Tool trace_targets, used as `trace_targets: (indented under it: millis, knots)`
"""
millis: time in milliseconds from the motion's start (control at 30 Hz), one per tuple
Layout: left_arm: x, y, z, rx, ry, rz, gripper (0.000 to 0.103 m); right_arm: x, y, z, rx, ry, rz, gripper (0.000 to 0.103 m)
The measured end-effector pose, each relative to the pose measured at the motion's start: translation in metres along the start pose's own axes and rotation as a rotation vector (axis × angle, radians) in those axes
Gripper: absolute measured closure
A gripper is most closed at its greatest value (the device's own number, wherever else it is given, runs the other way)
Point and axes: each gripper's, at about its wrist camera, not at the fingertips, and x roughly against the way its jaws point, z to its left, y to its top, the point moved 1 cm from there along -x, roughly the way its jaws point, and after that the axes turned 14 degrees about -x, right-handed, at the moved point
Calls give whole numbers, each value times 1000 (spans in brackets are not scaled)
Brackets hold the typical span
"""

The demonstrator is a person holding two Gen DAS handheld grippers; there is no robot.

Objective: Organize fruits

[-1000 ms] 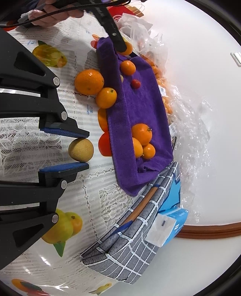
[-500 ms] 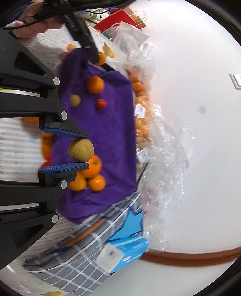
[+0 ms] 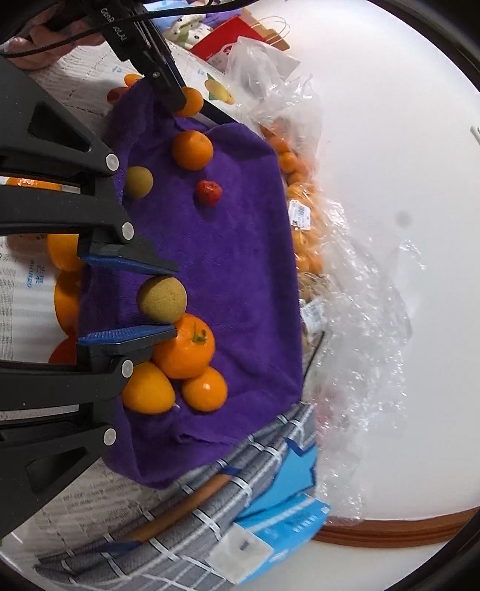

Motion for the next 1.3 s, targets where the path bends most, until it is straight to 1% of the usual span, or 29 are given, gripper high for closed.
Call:
trace_targets:
  millis: [100,367,400,433,467,500,533,567,633,700,733,767,833,1067,1200,1267,1300]
  knots:
    - [-3,0,-1,1,3,15,71,-2,-3,4,20,-15,0,76]
    - [-5,-1,-2,-11,7,23,71,0,-2,1,3,-18,-4,75]
    - [-5,-1,-2,-14,4,25,71,1,-3,1,7,-25,-6,71]
    - [-5,0,-3,-17,4,25,70,4,-3,1,10,-26,-9,64]
    - [-5,0,-3,-21,0,25,67,7,-4,2,13,-24,-14,59]
    - [-5,0,-5,-27,-5,27,64,11,-5,2,16,-23,-19,49]
    - [-4,0,-5,-32,-5,26,62,15,-6,2,18,-23,-25,46]
    - [-4,0,-7,-37,0,26,58,19,-7,1,16,-18,-33,46]
    - [0,1,-8,-44,12,13,58,27,-9,1,5,0,-31,46]
    - [3,1,-7,-38,13,-2,57,31,-12,0,-11,12,-11,46]
    - [6,2,-5,-30,11,-14,57,32,-15,-1,-27,12,14,47]
    - [7,2,-4,-24,9,-20,55,33,-17,-1,-39,17,32,50]
    - [10,3,-1,-10,9,-31,55,32,-22,-1,-60,41,85,62]
    - [15,3,7,29,-6,-46,55,23,-26,10,-110,119,223,64]
    - [15,2,8,35,-5,-41,55,13,-33,16,-139,145,295,64]
    - [16,1,8,36,-9,-39,55,9,-37,18,-155,154,313,64]
    - [16,-1,8,35,-9,-36,55,7,-38,19,-151,145,315,64]
